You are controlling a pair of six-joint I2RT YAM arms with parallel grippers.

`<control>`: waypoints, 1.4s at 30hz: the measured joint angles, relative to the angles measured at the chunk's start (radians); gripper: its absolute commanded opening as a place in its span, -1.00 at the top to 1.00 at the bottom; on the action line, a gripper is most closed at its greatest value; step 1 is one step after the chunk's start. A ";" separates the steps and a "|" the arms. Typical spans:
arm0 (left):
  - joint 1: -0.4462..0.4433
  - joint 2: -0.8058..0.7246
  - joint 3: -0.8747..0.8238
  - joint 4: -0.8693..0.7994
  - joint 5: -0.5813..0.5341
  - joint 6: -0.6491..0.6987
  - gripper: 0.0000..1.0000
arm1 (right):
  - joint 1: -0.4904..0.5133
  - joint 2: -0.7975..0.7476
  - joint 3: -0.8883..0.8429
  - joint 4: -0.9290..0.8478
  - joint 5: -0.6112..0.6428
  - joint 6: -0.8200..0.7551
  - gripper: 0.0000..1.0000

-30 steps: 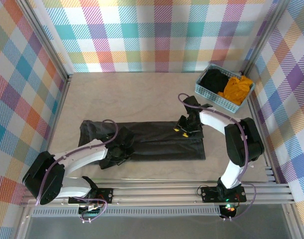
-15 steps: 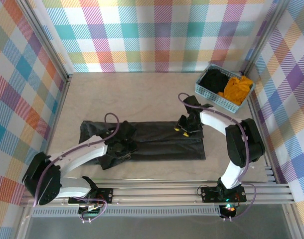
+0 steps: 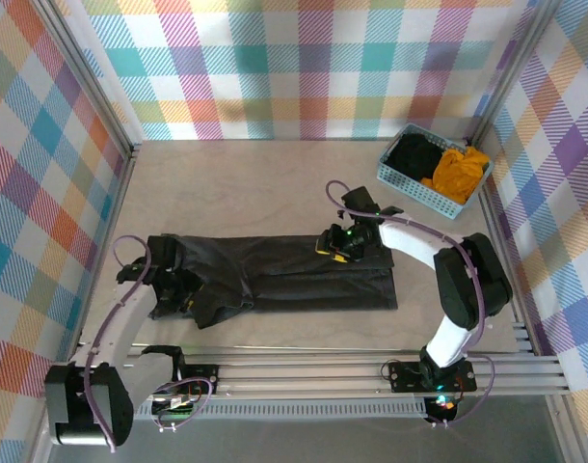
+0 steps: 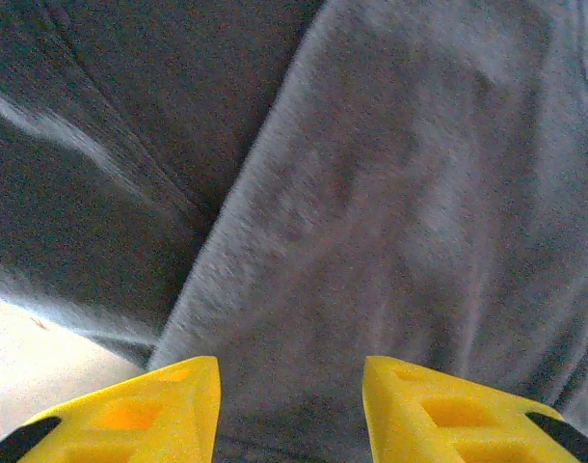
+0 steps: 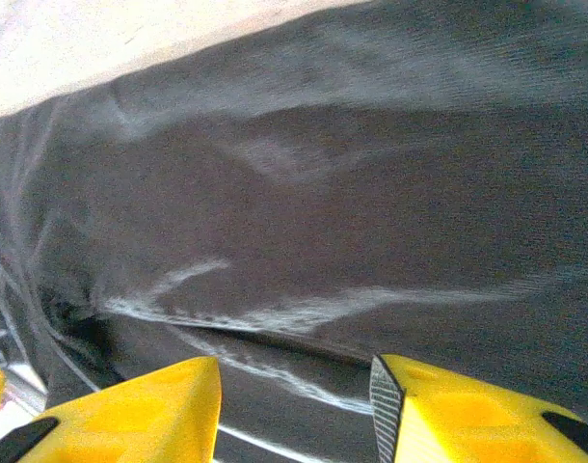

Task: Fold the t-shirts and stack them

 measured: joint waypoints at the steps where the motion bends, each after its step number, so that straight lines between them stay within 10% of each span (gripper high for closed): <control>1: 0.023 0.017 -0.003 0.008 0.012 0.018 0.11 | 0.001 0.006 0.000 0.002 -0.010 0.000 0.04; 19: 0.109 0.175 0.005 0.111 -0.004 0.204 0.09 | 0.001 0.010 0.004 -0.001 -0.031 0.000 0.02; 31: 0.109 0.175 0.029 0.165 -0.011 0.230 0.98 | 0.001 0.010 0.004 -0.008 -0.030 0.000 0.03; 42: 0.109 0.159 0.145 0.068 -0.063 0.183 1.00 | 0.001 0.010 0.025 -0.039 -0.009 0.000 0.03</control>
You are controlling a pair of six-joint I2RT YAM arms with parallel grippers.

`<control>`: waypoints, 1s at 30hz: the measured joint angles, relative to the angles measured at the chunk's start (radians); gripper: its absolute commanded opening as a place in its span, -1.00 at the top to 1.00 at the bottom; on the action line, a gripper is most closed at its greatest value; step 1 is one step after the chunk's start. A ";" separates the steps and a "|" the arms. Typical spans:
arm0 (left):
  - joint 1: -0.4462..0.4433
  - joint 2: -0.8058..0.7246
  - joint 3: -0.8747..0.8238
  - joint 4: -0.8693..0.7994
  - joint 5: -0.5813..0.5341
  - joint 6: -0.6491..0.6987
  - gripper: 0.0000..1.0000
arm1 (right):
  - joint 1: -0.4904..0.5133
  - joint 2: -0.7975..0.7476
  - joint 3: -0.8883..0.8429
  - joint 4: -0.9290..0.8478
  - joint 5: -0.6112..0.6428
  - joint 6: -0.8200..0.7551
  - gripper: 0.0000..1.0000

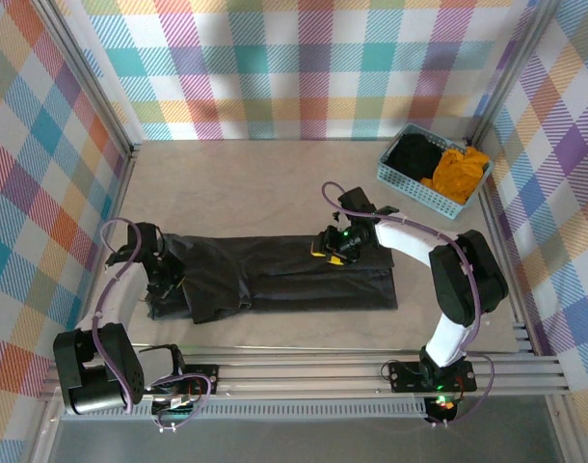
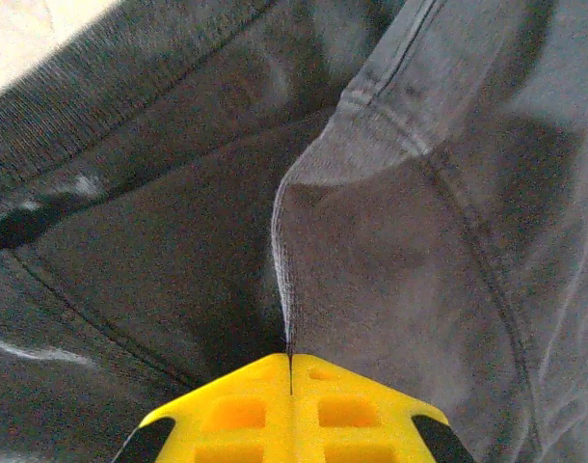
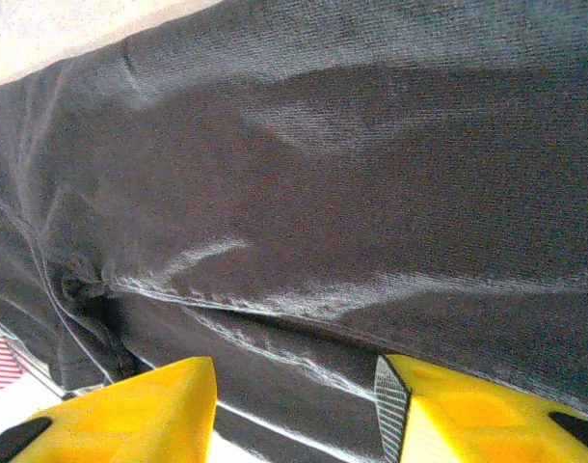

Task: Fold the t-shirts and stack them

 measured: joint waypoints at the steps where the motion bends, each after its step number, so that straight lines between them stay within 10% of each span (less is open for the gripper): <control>1: 0.000 0.000 0.015 -0.008 -0.013 -0.003 1.00 | 0.000 0.000 0.002 -0.004 0.005 0.000 0.03; 16: 0.000 0.138 0.087 0.029 -0.116 -0.006 0.96 | -0.040 0.000 -0.006 -0.063 0.072 0.019 0.05; 18: 0.000 0.169 0.094 0.034 -0.131 0.006 0.27 | -0.061 0.000 -0.016 -0.073 0.086 0.035 0.06; 21: 0.000 0.191 0.121 0.023 -0.164 0.000 -0.04 | -0.093 0.000 -0.023 -0.088 0.107 0.055 0.06; 30: -0.135 -0.029 0.138 -0.047 -0.147 -0.219 0.37 | -0.193 0.014 0.001 -0.153 0.174 0.075 0.20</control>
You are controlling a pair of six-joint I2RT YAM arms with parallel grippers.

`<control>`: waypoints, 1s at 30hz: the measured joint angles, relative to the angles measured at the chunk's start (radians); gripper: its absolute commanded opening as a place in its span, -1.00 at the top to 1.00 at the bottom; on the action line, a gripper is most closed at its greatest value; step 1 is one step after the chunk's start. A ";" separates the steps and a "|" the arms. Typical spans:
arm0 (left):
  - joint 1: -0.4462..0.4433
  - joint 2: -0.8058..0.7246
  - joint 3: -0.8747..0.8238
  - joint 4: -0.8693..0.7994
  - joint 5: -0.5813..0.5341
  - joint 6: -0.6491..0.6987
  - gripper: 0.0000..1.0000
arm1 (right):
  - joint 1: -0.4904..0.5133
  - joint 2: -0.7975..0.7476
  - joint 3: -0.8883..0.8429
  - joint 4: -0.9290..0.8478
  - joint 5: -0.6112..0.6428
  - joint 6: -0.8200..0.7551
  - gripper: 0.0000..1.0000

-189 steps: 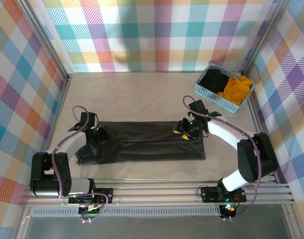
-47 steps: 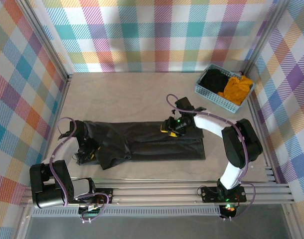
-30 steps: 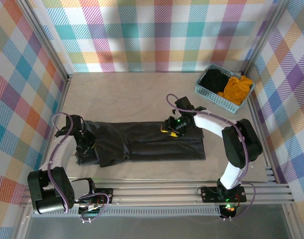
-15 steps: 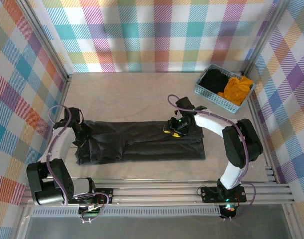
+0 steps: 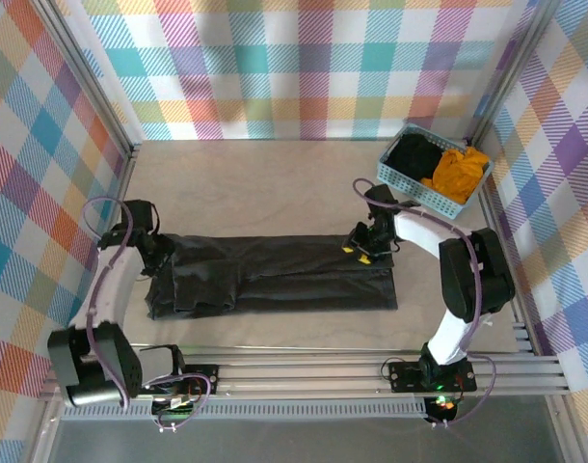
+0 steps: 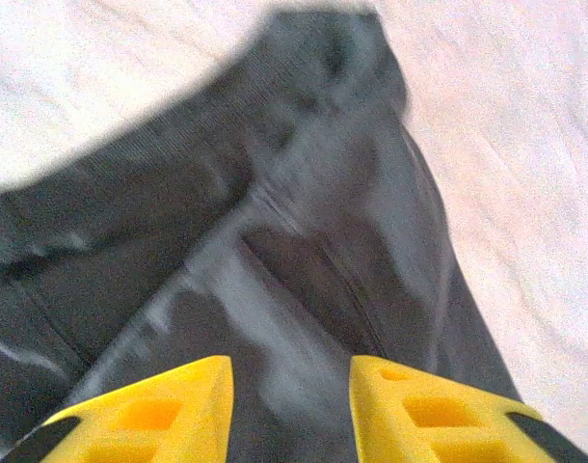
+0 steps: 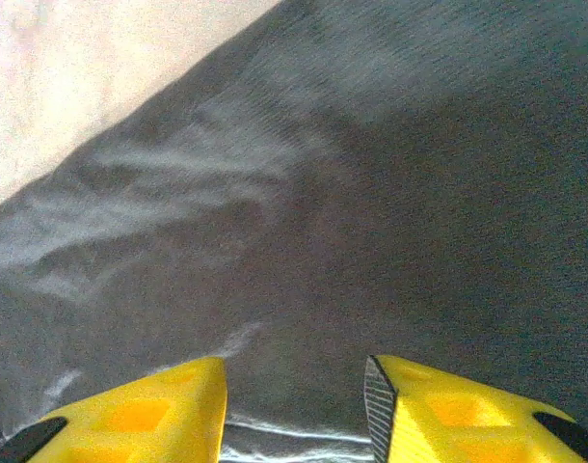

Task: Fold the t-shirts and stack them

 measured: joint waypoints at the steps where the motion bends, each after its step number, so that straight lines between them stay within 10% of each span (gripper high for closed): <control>1: -0.047 -0.011 -0.013 -0.002 0.010 -0.036 0.40 | -0.008 0.009 0.010 -0.006 0.006 -0.004 0.21; 8: -0.247 0.159 -0.078 0.011 0.064 -0.221 0.44 | -0.022 0.094 0.043 -0.051 0.035 -0.044 0.21; 30: -0.246 0.883 0.591 -0.136 0.087 -0.152 0.50 | 0.096 0.098 0.040 -0.172 0.011 0.004 0.17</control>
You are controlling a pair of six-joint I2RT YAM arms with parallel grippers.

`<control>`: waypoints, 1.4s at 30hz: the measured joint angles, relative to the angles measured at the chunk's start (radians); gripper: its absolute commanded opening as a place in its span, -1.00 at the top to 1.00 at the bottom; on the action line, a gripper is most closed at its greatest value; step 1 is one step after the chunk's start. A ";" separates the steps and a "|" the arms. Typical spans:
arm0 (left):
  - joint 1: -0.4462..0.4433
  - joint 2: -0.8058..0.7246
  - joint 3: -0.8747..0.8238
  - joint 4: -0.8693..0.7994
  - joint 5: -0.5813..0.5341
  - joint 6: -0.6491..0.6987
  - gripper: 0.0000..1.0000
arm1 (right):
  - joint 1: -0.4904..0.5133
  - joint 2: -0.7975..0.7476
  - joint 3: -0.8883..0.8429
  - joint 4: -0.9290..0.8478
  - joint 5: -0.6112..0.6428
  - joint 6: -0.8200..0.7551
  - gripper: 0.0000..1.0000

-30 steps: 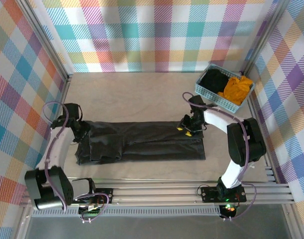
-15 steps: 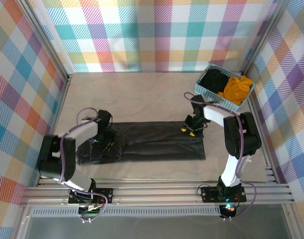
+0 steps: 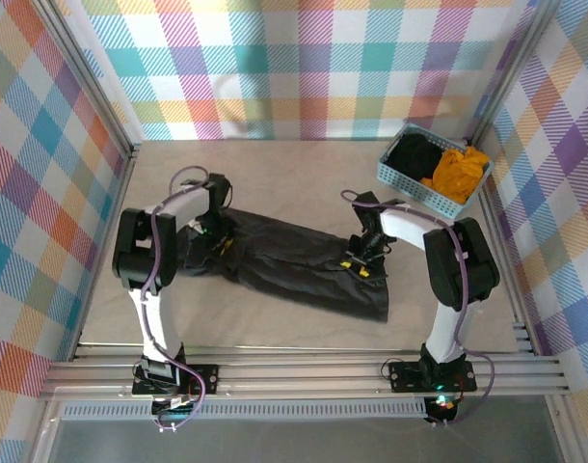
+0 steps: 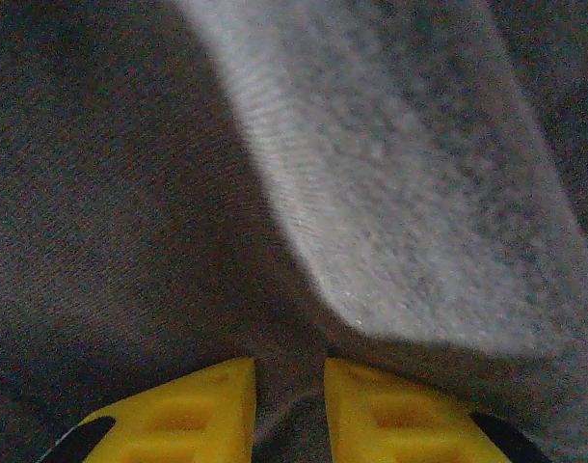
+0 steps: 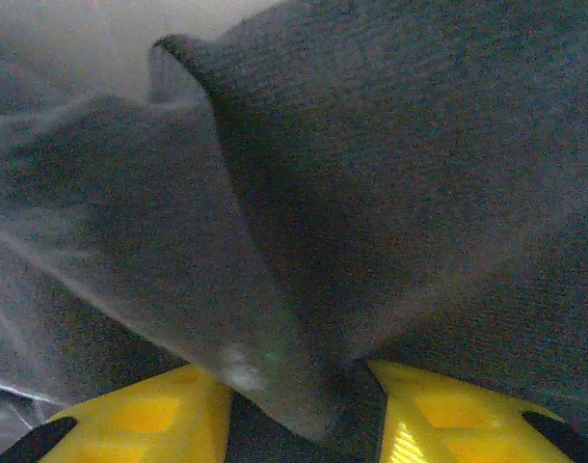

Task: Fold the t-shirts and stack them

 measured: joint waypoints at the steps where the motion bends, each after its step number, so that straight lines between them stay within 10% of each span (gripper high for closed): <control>1: 0.000 0.027 0.043 0.003 0.010 0.010 0.51 | 0.005 0.000 -0.002 -0.007 -0.008 0.000 0.17; 23: -0.026 0.460 0.857 0.018 0.173 0.193 0.60 | 0.084 -0.083 -0.148 0.045 -0.169 0.141 0.14; 42: 0.050 0.048 0.417 -0.192 -0.242 0.181 0.53 | 0.102 -0.106 -0.101 -0.105 -0.153 0.186 0.13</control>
